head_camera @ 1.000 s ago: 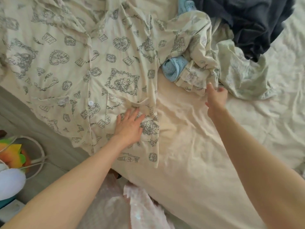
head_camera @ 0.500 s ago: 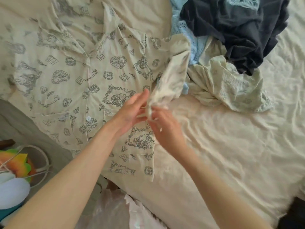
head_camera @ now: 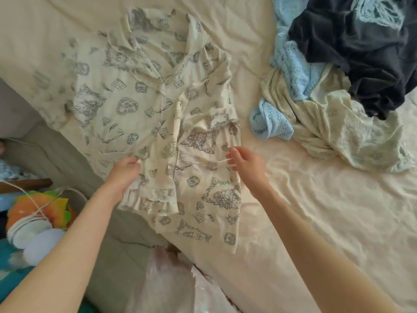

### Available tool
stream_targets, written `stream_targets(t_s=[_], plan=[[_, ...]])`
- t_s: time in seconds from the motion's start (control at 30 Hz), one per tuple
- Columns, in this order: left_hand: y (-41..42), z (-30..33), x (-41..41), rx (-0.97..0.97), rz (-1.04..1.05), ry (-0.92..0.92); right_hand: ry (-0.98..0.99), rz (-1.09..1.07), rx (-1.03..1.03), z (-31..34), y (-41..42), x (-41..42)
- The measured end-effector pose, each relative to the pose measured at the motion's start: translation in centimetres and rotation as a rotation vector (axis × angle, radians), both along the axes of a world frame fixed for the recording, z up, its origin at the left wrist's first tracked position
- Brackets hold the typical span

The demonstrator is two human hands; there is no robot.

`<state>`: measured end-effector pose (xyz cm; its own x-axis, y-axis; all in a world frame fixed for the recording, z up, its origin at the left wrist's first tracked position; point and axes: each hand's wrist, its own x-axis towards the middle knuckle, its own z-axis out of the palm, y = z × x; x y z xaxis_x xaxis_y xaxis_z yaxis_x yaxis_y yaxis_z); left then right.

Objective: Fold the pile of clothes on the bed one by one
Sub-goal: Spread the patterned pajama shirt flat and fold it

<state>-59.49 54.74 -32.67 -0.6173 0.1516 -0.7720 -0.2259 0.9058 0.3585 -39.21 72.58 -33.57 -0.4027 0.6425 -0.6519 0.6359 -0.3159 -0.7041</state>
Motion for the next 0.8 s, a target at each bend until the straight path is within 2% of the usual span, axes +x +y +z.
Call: stream_targets(t_s=[0.07, 0.17, 0.27, 0.37, 0.53, 0.6, 0.7, 0.8], plan=[[0.3, -0.7, -0.7, -0.042, -0.137, 0.06, 0.047, -0.158, -0.2, -0.7, 0.4, -2.1], [3.2, -1.2, -1.5, 0.033, -0.238, 0.192, 0.135, -0.418, -0.455, -1.6, 1.3, -4.3], [7.7, -1.9, -2.3, 0.153, -0.384, 0.302, 0.174, -0.594, -0.514, -2.3, 2.6, -5.8], [13.0, -3.0, -3.7, 0.302, -0.58, 0.405, 0.128, -0.75, -0.503, -3.1, 4.3, -7.3], [22.2, -4.9, -5.0, 0.447, -0.661, 0.317, 0.009, -0.959, -0.568, -4.3, 6.0, -9.0], [25.3, -5.8, -5.1, 0.463, -0.657, 0.249, 0.021, -1.015, -0.586, -4.7, 6.4, -9.3], [28.9, -7.0, -5.0, 0.451, -0.603, 0.138, 0.185, -1.148, -0.667, -4.9, 6.4, -8.9], [31.1, -7.9, -4.8, 0.455, -0.612, 0.142, 0.378, -1.28, -0.762, -4.9, 6.0, -8.1]])
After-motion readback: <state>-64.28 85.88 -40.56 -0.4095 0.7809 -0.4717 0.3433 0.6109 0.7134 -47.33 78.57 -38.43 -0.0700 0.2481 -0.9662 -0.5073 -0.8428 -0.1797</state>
